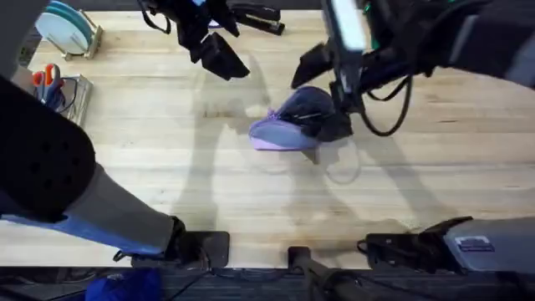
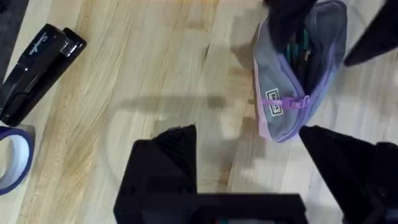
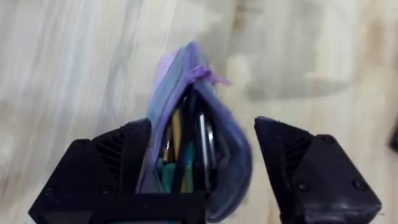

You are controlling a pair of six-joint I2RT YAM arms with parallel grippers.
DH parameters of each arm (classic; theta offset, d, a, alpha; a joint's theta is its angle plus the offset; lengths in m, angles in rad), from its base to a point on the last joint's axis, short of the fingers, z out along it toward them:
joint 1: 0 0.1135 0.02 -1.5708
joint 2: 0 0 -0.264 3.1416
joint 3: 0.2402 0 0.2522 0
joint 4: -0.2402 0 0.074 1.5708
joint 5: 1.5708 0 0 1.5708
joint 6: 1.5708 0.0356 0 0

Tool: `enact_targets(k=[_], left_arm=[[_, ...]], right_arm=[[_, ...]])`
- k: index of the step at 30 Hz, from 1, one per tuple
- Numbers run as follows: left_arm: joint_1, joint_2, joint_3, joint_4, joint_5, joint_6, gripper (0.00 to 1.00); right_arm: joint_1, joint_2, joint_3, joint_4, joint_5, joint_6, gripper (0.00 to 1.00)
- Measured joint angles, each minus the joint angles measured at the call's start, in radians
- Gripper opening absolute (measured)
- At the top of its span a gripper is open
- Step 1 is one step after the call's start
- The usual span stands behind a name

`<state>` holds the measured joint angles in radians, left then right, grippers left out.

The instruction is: Unzip the bag, pick up the pens from the table one at a time and place them inside, then zip the bag closed.

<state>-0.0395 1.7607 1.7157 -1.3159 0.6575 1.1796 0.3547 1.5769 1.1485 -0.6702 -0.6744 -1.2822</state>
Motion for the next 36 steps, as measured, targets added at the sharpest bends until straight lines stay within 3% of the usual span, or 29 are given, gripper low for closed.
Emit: enact_targets(k=[11, 18, 29, 36], left_arm=[[0.0, 0.0, 0.0, 0.0, 0.0, 0.0, 0.994], [0.0, 0.0, 0.0, 0.0, 0.0, 0.0, 0.994], [0.0, 0.0, 0.0, 0.0, 0.0, 0.0, 0.993], [0.0, 0.0, 0.0, 0.0, 0.0, 0.0, 0.993]], right_arm=[[0.005, -0.298, 0.019, 0.0, -0.022, 0.32, 0.996], [0.005, -0.422, 0.019, -0.003, -0.023, 0.523, 0.996], [0.005, -0.48, 0.02, -0.004, -0.027, 0.709, 0.996], [0.005, -0.48, 0.02, -0.004, -0.029, 0.752, 0.996]])
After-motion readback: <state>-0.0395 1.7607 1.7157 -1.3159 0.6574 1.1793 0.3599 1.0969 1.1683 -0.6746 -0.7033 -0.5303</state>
